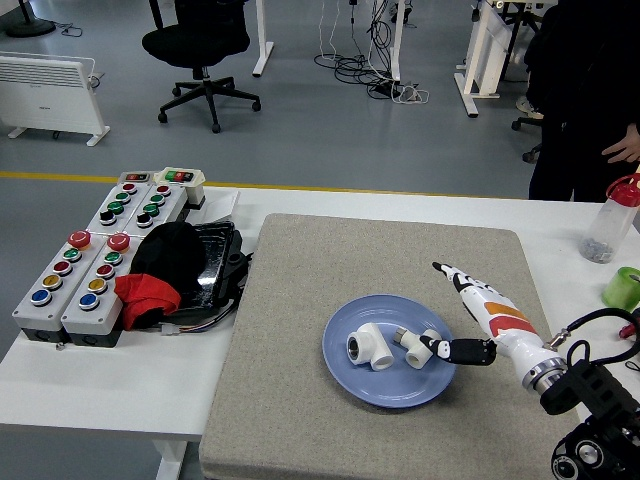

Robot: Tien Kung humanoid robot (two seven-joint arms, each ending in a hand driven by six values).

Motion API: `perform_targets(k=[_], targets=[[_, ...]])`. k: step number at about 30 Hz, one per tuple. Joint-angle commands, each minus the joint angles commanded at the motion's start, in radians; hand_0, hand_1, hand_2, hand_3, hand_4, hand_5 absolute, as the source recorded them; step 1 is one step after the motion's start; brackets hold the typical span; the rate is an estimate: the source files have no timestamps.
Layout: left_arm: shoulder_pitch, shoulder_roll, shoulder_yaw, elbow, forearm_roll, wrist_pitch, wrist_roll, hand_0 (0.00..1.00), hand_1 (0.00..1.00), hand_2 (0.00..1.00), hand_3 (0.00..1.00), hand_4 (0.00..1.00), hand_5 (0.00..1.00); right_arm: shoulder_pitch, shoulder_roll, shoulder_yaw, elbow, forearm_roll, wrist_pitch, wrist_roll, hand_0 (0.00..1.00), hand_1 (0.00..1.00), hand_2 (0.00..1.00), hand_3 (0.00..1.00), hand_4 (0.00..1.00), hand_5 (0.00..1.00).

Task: Pick pipe place plate twice

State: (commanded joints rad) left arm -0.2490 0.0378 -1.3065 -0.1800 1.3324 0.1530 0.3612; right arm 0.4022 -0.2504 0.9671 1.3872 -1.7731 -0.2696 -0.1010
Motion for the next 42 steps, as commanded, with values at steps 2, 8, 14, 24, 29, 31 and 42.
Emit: perform_targets(k=[2, 8, 14, 24, 29, 31, 42], targets=[[-0.001, 0.0, 0.001, 0.0, -0.002, 0.0, 0.0, 0.72, 0.746, 0.706, 0.651, 0.398, 0.998, -0.007, 0.002, 0.013, -0.004, 0.078, -0.078, 0.038, 0.919, 0.87, 0.965, 0.923, 0.518, 0.264], [-0.005, 0.001, -0.001, 0.0, 0.001, 0.0, 0.0, 0.72, 0.747, 0.705, 0.65, 0.398, 0.998, -0.057, 0.013, 0.138, -0.01, 0.331, -0.255, 0.186, 0.84, 0.8, 0.848, 0.829, 0.477, 0.315], [-0.007, 0.001, -0.002, 0.0, 0.001, -0.001, -0.001, 0.72, 0.747, 0.705, 0.65, 0.398, 0.998, -0.119, 0.017, 0.294, -0.01, 0.585, -0.129, 0.176, 0.838, 0.801, 0.844, 0.821, 0.493, 0.37], [-0.012, 0.003, -0.002, 0.0, 0.004, -0.001, -0.003, 0.719, 0.745, 0.704, 0.65, 0.398, 0.998, -0.206, 0.043, 0.447, -0.024, 1.004, 0.007, 0.154, 0.828, 0.791, 0.832, 0.821, 0.528, 0.493], [-0.012, 0.003, -0.004, 0.0, 0.005, 0.0, -0.003, 0.719, 0.745, 0.704, 0.65, 0.398, 0.998, -0.239, 0.048, 0.462, -0.023, 1.219, 0.048, 0.153, 0.828, 0.791, 0.832, 0.821, 0.528, 0.493], [-0.012, 0.003, -0.005, 0.0, 0.007, -0.001, -0.003, 0.718, 0.745, 0.705, 0.652, 0.398, 0.998, -0.246, 0.048, 0.466, -0.021, 1.275, 0.054, 0.153, 0.828, 0.789, 0.831, 0.817, 0.539, 0.518], [-0.009, 0.003, -0.01, 0.0, 0.015, -0.003, 0.0, 0.718, 0.746, 0.704, 0.651, 0.398, 0.998, -0.27, 0.045, 0.485, -0.016, 1.274, 0.067, 0.158, 0.82, 0.782, 0.822, 0.803, 0.547, 0.54]])
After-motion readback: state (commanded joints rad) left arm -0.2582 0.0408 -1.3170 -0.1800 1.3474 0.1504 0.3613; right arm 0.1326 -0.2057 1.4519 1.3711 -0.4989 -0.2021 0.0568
